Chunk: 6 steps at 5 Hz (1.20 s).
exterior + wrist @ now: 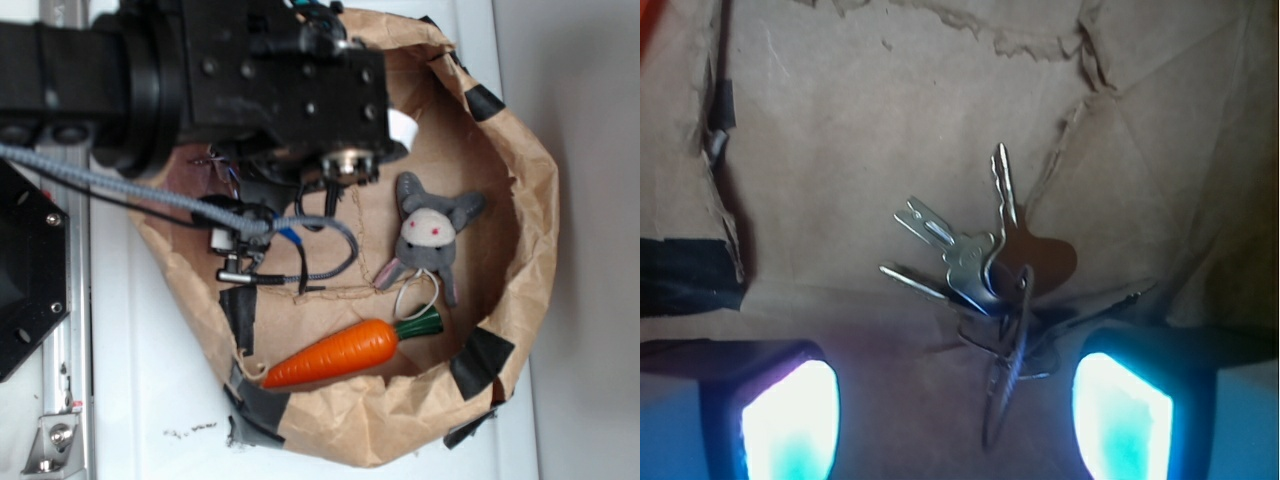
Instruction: Grab the silver keys.
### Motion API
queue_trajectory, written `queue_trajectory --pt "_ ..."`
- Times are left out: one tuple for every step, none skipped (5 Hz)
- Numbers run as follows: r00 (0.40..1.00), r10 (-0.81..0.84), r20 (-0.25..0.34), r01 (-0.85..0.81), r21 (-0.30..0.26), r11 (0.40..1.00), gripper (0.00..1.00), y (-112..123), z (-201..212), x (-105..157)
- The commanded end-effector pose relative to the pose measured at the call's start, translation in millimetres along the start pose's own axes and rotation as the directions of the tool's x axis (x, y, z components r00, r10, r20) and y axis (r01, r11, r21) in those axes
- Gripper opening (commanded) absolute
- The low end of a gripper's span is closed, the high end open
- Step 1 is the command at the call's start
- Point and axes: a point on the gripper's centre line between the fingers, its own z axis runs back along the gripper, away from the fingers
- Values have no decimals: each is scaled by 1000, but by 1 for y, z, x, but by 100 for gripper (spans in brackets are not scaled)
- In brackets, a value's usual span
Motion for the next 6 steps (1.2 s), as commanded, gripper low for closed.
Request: queue_trajectory --pt "998 38 40 -38 10 999 100 15 -12 5" --pt "997 37 63 -34 -48 998 100 14 -21 6" --pt "996 74 49 -72 -49 996 0 13 -23 8" --pt "995 94 36 -91 -58 994 0 14 -23 10" --pt "995 93 38 -92 -43 995 0 13 -25 9" --pt "994 101 28 -100 -41 994 0 13 -25 11"
